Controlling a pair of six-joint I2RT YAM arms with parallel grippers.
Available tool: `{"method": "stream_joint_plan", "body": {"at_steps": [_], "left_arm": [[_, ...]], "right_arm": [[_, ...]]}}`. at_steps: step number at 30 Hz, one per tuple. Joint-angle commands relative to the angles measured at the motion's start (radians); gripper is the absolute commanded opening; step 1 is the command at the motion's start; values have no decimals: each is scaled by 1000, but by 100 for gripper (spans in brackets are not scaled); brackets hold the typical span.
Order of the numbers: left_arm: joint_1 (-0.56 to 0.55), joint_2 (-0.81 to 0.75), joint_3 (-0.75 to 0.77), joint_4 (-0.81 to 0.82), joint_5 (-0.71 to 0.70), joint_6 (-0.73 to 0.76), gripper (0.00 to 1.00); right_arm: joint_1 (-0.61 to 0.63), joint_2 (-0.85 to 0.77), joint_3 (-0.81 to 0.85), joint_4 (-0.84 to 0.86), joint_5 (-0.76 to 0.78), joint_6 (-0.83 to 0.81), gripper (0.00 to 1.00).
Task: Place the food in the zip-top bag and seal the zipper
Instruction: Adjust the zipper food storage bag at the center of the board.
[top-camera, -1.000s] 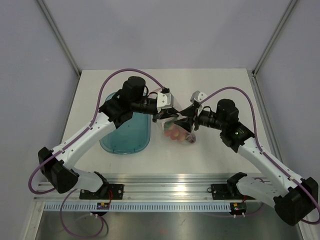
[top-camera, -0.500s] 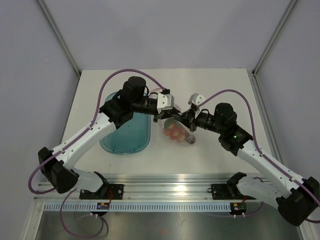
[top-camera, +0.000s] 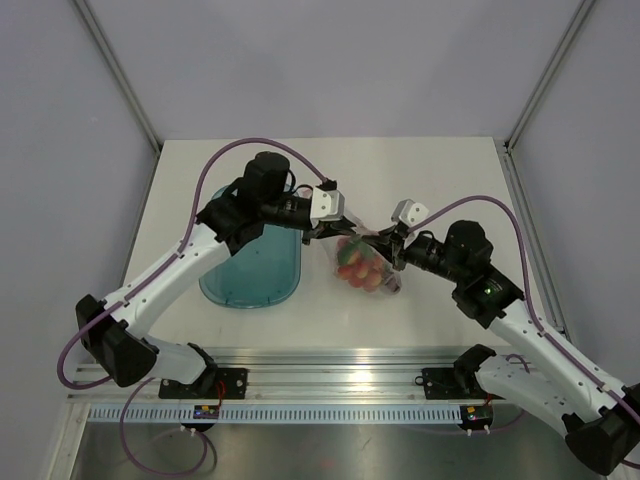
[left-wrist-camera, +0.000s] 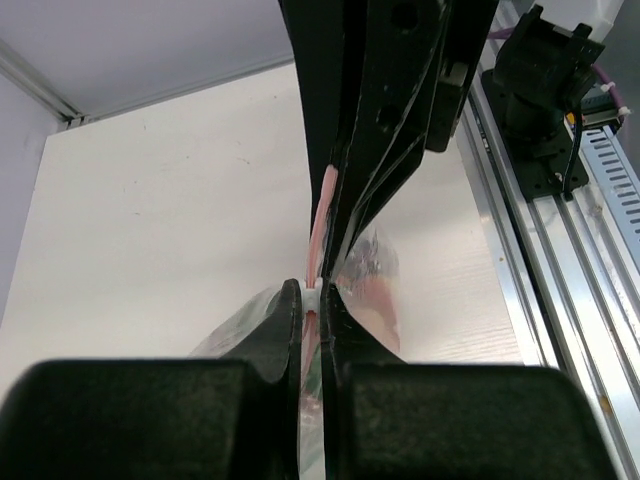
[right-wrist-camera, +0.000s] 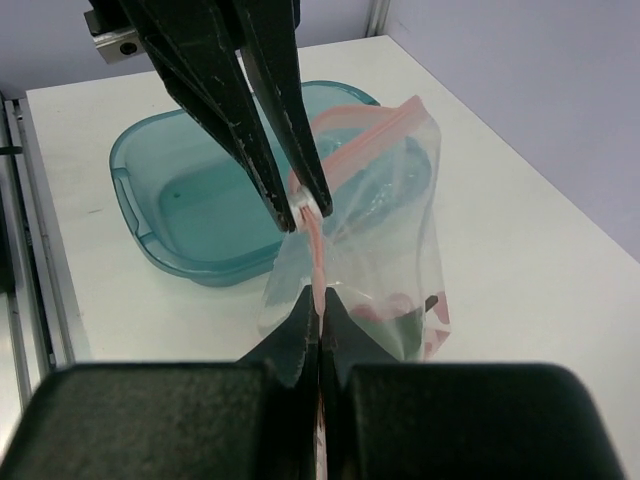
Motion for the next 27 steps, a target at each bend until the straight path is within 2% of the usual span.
{"method": "stream_joint_plan", "body": {"at_steps": [1, 14, 27], "left_arm": [[45, 9, 36, -72, -14, 47, 0], [186, 44, 8, -46, -52, 29, 0], [383, 40, -47, -14, -32, -19, 0]], "right_arm": [[-3, -63, 1, 48, 47, -41, 0], [-24, -154, -27, 2, 162, -82, 0], [-35, -207, -47, -18, 242, -88, 0]]}}
